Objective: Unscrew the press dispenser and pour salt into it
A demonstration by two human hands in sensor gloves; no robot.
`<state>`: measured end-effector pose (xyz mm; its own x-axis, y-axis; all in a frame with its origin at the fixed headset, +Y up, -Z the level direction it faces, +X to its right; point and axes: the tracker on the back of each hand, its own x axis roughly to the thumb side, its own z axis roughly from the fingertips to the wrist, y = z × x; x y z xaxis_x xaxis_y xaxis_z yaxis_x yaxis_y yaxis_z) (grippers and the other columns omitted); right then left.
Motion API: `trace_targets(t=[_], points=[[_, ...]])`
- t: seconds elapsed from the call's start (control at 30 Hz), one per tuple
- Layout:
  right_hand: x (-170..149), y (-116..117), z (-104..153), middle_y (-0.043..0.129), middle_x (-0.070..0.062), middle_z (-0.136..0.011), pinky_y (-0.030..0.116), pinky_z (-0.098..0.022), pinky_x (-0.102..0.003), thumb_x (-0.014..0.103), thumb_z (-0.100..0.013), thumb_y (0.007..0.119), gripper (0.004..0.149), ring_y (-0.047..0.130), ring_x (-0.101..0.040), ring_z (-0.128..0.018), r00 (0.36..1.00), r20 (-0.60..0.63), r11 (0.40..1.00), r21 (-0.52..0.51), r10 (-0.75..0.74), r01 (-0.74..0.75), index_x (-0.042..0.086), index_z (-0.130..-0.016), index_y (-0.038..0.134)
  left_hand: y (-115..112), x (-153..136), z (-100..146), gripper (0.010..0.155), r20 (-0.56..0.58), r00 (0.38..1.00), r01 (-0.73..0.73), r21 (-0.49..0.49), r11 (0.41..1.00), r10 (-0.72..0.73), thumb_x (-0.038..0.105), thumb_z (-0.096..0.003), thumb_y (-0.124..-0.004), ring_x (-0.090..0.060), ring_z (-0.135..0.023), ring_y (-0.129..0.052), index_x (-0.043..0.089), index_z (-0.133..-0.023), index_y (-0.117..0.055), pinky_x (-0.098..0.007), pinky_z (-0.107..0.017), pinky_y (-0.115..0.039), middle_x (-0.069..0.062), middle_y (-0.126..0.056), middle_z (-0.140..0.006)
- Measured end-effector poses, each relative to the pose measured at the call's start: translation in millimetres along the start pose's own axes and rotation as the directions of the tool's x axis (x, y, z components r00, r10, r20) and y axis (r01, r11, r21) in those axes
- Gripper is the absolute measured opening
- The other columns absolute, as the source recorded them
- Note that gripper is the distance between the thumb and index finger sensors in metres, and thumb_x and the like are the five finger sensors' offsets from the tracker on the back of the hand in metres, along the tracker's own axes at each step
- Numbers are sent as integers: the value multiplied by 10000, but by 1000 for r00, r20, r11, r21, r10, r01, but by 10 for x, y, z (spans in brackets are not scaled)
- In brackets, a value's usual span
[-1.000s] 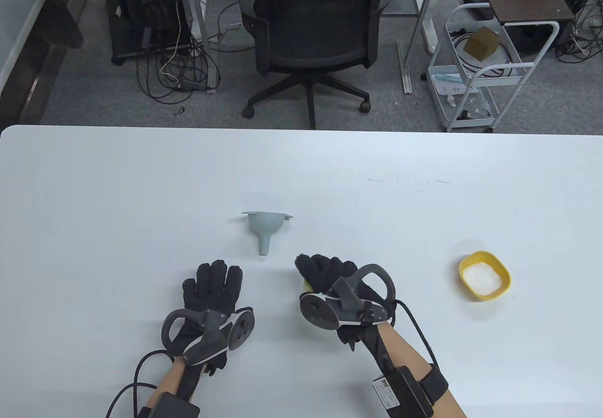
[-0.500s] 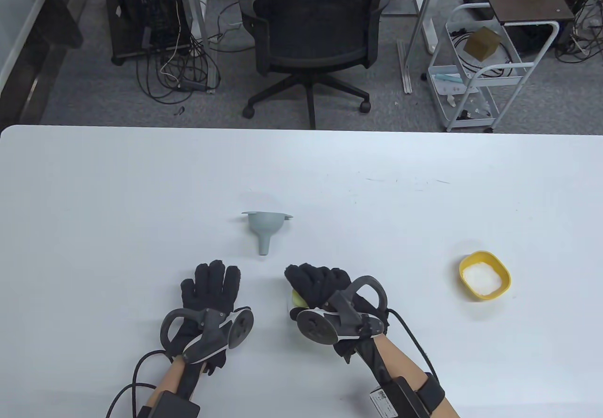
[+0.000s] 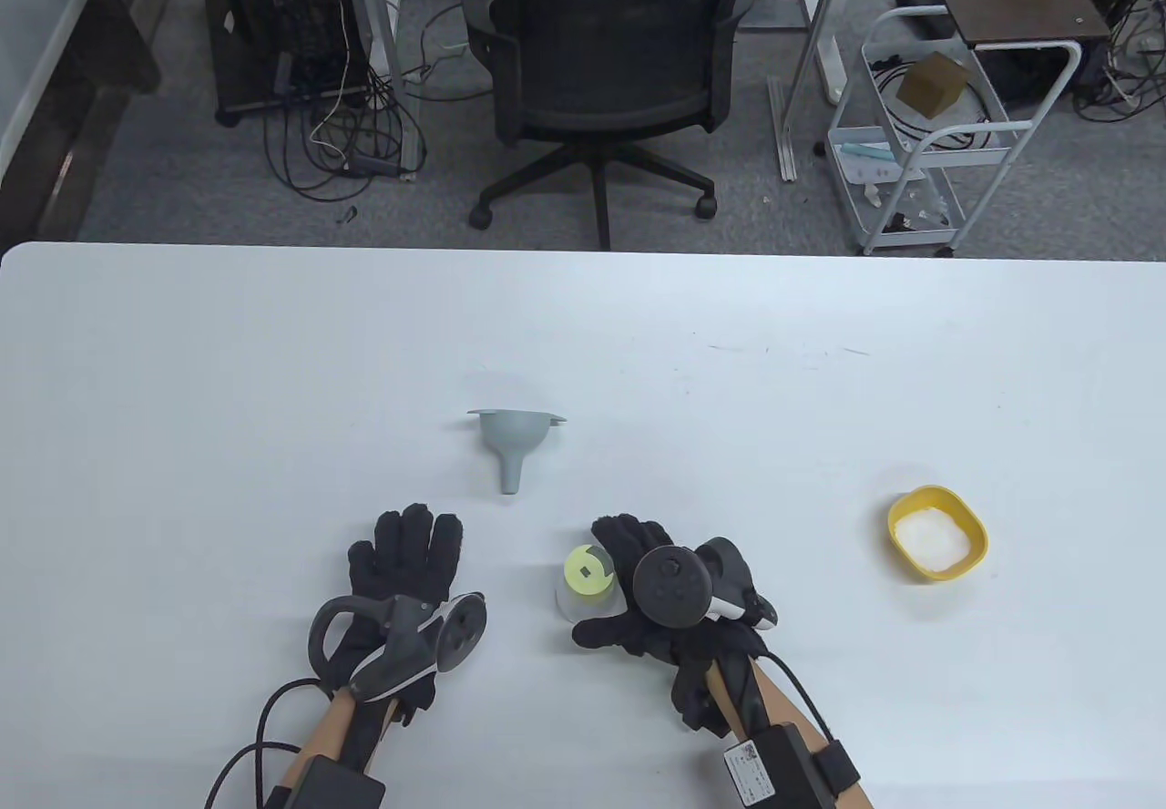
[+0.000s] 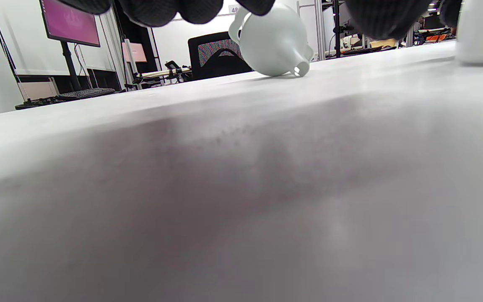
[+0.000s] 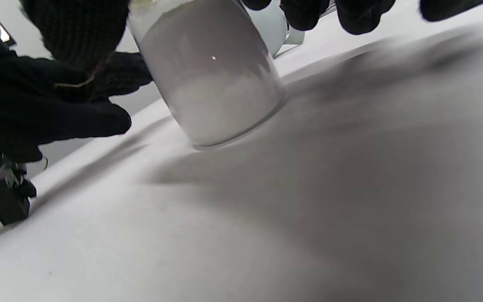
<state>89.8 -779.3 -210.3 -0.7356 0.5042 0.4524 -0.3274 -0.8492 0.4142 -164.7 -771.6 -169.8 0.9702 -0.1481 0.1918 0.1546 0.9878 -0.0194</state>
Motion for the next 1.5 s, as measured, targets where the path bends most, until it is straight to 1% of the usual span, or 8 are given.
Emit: trace_targets(t=[0.23,0.43,0.67,0.8,0.93,1.13,1.3,1.5], points=[[-22,90,-11,403,-398,-1158,384,-562,-853,575,-523,732,964,415,-715,-951,997,-57,994,-96,-59,54,-2,-1186,336,-10,-5,-9,990,3,1000,-15,0,1000,15,622,-514,-681,-643,-1072,-523,42,-1239,-337,-766,-686,-525,-382,-423,-1240],[-16,97,-6,535,-321,-1141,395,-572,-849,578,-532,723,907,482,-643,-982,998,-61,996,-90,-23,18,30,-1172,390,1,-1,-18,987,13,998,-57,-5,998,58,621,-519,-681,-643,-1070,-528,40,-1240,-338,-764,-685,-528,-383,-428,-1239],[-6,126,-4,582,-259,-1133,392,-586,-847,595,-546,705,907,481,-607,-1005,997,-79,997,-77,24,-30,43,-1178,360,86,136,-11,996,109,981,-150,-78,986,158,620,-518,-686,-624,-1076,-556,41,-1242,-322,-753,-691,-547,-376,-435,-1243],[-4,124,0,584,-244,-1137,386,-586,-848,599,-548,704,910,474,-601,-1010,996,-83,997,-74,24,-30,43,-1181,363,289,216,24,1019,197,923,-321,-84,943,332,608,-522,-711,-612,-1081,-574,25,-1246,-294,-747,-692,-565,-375,-434,-1246],[1,120,1,593,-253,-1130,380,-588,-847,598,-545,707,914,471,-598,-1010,996,-85,997,-70,25,-31,39,-1181,362,466,392,-34,1032,255,792,-540,-133,831,555,573,-530,-750,-608,-1081,-582,8,-1245,-267,-744,-693,-574,-380,-432,-1245],[3,116,5,599,-257,-1127,373,-592,-848,597,-545,710,916,466,-589,-1018,996,-89,997,-66,26,-32,35,-1181,365,619,739,-199,1017,302,691,-629,-193,753,656,490,-548,-793,-614,-1089,-559,-3,-1244,-237,-751,-697,-565,-397,-394,-1246],[4,116,4,596,-254,-1128,369,-594,-849,597,-545,711,919,461,-585,-1022,996,-90,997,-64,26,-32,30,-1180,366,646,836,-267,948,277,757,-576,-144,804,592,424,-554,-812,-580,-1083,-615,16,-1242,-304,-740,-697,-585,-367,-456,-1239],[6,117,2,593,-256,-1128,367,-593,-850,594,-545,712,919,458,-586,-1022,996,-90,997,-64,27,-33,25,-1179,365,600,794,-271,887,271,773,-571,-94,815,573,408,-552,-810,-468,-1063,-737,44,-1232,-373,-700,-700,-628,-280,-570,-1224]])
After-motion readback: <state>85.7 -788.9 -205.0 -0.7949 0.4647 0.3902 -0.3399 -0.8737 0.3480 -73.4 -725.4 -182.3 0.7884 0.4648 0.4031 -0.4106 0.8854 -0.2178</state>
